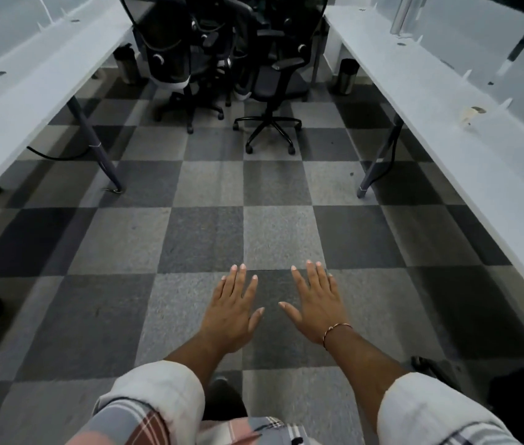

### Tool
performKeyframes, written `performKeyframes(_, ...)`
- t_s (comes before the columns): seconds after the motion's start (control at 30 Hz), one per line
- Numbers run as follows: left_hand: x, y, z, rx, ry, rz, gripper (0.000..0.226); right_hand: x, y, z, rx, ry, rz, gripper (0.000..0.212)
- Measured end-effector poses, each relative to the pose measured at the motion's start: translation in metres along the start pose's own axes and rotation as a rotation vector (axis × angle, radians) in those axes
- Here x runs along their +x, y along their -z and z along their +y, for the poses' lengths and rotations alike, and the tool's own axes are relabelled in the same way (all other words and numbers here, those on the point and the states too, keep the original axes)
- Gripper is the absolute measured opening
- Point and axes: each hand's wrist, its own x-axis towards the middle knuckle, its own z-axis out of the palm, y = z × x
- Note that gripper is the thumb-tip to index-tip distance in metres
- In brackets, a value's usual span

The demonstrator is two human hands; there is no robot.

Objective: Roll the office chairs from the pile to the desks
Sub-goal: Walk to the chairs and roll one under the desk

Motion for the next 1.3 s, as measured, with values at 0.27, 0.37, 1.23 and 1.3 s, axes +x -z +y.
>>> performKeyframes(0.27, 0.154, -0.014, -0.077, 0.004, 0.036, 0.004, 0.069, 0.167, 0.02, 0.026, 0.009, -0.024, -0.013, 0.088)
performKeyframes(0.37, 0.215, -0.008, -0.112, -0.002, 0.039, -0.026, 0.07, 0.229, 0.036, 0.027, -0.017, -0.025, -0.052, 0.082)
performKeyframes(1.23, 0.75, -0.004, -0.263, -0.001, 0.051, 0.017, 0.068, 0.755, 0.142, 0.155, 0.006, 0.036, 0.063, 0.084)
performKeyframes(1.3, 0.781, -0.006, -0.274, -0.006, 0.061, 0.029, 0.068, 0.791, 0.151, 0.163, -0.004, 0.028, 0.086, 0.083)
